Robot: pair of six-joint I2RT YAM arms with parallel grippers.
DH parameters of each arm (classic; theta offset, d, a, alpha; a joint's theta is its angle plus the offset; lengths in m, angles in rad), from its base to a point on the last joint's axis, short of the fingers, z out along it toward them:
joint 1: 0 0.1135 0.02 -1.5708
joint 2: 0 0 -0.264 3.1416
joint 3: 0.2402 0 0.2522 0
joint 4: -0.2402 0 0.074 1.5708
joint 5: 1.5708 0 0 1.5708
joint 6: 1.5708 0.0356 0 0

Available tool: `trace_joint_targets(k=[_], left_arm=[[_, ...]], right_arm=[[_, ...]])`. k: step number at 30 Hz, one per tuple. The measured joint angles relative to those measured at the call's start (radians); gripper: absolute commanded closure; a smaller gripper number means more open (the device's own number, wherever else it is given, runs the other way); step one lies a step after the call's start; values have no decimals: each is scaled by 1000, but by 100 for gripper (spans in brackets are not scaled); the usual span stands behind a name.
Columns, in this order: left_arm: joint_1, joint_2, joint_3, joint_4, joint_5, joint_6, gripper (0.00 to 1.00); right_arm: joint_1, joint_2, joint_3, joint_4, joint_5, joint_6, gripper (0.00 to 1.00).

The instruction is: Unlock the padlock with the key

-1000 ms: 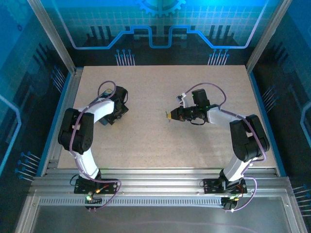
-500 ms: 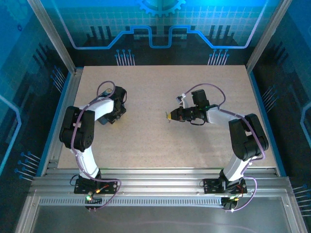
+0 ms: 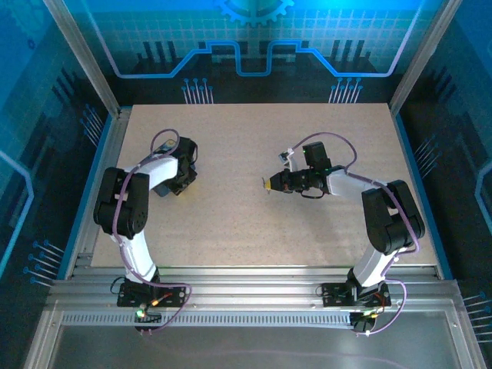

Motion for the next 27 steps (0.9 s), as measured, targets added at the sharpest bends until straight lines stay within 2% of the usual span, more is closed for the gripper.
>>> trace_joint_targets(k=[10, 16, 22, 27], left_arm=[[1, 2, 0, 8, 12, 45, 78], [2, -21, -8, 9, 54, 81, 83], [3, -106, -13, -1, 152, 128, 87], [3, -161, -13, -24, 285, 150, 89]], right_arm=[[4, -1, -13, -16, 1, -5, 100], [30, -9, -13, -22, 9, -5, 100], [84, -12, -11, -38, 27, -12, 100], [125, -13, 3, -43, 31, -12, 100]])
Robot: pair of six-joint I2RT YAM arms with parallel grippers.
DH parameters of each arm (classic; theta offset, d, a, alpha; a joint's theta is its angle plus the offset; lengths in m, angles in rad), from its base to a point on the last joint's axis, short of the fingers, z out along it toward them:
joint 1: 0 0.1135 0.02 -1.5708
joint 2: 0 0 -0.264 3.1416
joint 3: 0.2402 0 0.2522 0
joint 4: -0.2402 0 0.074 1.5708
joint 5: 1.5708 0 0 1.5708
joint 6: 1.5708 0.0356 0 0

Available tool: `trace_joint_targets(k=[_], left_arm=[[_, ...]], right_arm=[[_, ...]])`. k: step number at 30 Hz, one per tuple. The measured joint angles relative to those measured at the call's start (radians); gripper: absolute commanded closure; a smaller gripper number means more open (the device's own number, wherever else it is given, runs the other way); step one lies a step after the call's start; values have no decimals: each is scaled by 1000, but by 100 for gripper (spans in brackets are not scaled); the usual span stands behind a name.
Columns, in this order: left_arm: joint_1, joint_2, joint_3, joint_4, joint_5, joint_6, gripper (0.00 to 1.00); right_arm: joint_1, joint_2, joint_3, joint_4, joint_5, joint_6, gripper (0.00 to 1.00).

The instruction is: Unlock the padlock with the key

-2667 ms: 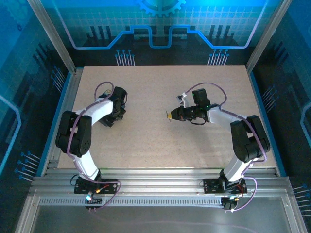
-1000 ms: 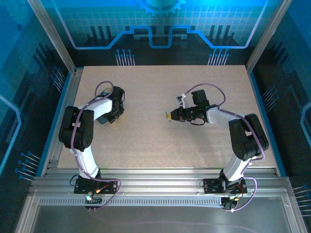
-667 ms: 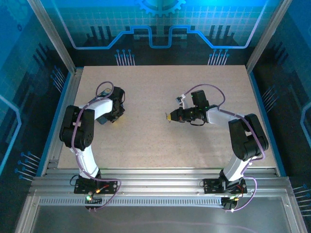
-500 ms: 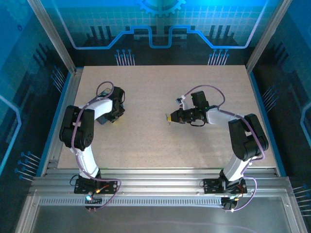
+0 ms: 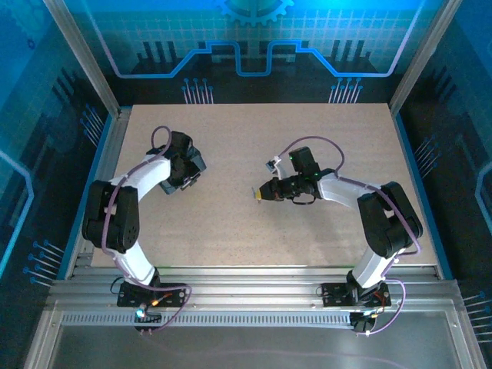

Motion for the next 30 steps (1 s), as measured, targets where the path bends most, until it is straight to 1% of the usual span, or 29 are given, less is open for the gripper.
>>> trace_joint_targets(k=[9, 17, 24, 30], left_arm=[[-14, -81, 0, -24, 234, -24, 87], [-74, -128, 6, -32, 378, -83, 87], [-109, -153, 6, -18, 456, -164, 86], [-131, -160, 6, -14, 481, -191, 86]], right_arm=[[115, -4, 78, -35, 8, -62, 100], [144, -4, 156, -109, 13, -169, 100], [147, -4, 197, -164, 15, -264, 100], [147, -4, 201, -216, 16, -334, 100]])
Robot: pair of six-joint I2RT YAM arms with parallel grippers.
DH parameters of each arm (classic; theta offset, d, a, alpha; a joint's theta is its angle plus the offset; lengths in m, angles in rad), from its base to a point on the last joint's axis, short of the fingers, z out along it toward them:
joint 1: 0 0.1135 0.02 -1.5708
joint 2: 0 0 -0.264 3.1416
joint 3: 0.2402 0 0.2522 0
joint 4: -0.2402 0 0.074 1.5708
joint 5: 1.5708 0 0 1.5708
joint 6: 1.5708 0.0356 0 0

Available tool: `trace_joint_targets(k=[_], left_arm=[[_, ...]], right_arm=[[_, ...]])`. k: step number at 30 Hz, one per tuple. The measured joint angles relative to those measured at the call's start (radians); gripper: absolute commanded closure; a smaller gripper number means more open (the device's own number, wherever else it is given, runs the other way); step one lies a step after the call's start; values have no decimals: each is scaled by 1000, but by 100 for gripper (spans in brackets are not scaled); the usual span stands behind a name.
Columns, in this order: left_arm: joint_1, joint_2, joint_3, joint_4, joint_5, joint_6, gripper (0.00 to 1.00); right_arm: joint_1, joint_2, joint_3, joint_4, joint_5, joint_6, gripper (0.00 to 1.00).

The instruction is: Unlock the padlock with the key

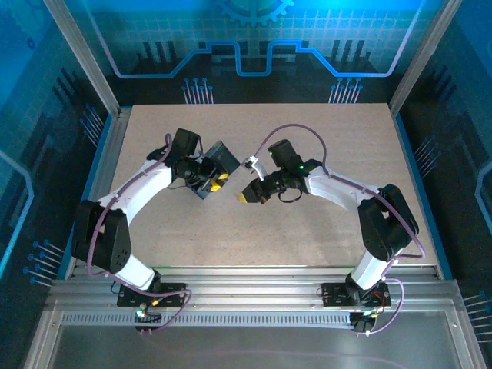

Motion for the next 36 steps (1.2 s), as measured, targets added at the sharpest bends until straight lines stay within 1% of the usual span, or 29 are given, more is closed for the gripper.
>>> trace_joint_targets(k=[12, 18, 25, 36], left_arm=[[-41, -1, 0, 26, 44, -32, 87], [-43, -13, 0, 38, 64, -51, 87], [-46, -39, 0, 37, 72, -59, 87], [-53, -40, 0, 32, 73, -63, 87]], right_arm=[[-9, 20, 26, -54, 0, -77, 100], [-54, 21, 26, -95, 3, -123, 100], [-54, 21, 35, -146, 14, -178, 100], [-53, 21, 44, -142, 26, -188, 100]])
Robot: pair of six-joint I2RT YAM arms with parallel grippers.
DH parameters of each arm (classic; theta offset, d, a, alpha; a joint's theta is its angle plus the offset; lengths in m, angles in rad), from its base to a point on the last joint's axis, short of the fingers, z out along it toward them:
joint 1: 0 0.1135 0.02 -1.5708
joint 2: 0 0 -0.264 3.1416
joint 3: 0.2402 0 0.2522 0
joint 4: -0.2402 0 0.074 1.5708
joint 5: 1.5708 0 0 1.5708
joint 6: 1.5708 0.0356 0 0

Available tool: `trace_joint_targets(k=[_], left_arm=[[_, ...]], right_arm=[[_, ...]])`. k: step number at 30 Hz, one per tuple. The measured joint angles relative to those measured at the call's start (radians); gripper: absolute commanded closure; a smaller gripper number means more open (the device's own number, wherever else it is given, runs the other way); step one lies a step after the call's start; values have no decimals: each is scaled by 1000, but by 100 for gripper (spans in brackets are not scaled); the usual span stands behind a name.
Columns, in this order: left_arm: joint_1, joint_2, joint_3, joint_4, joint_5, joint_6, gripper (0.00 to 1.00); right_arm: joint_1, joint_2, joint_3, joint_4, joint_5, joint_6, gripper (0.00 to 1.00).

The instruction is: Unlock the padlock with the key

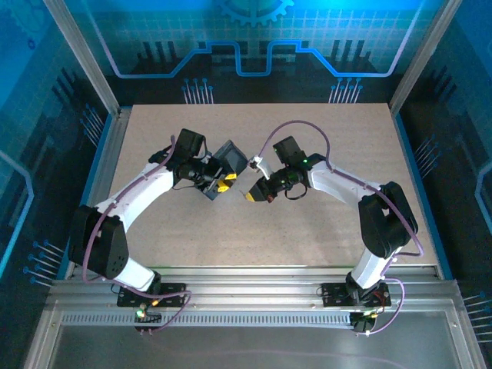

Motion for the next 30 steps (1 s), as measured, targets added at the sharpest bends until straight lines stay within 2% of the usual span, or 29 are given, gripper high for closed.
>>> trace_joint_targets(k=[30], left_arm=[[-16, -2, 0, -11, -8, -15, 88]], right_arm=[[25, 0, 45, 25, 32, 26, 100]])
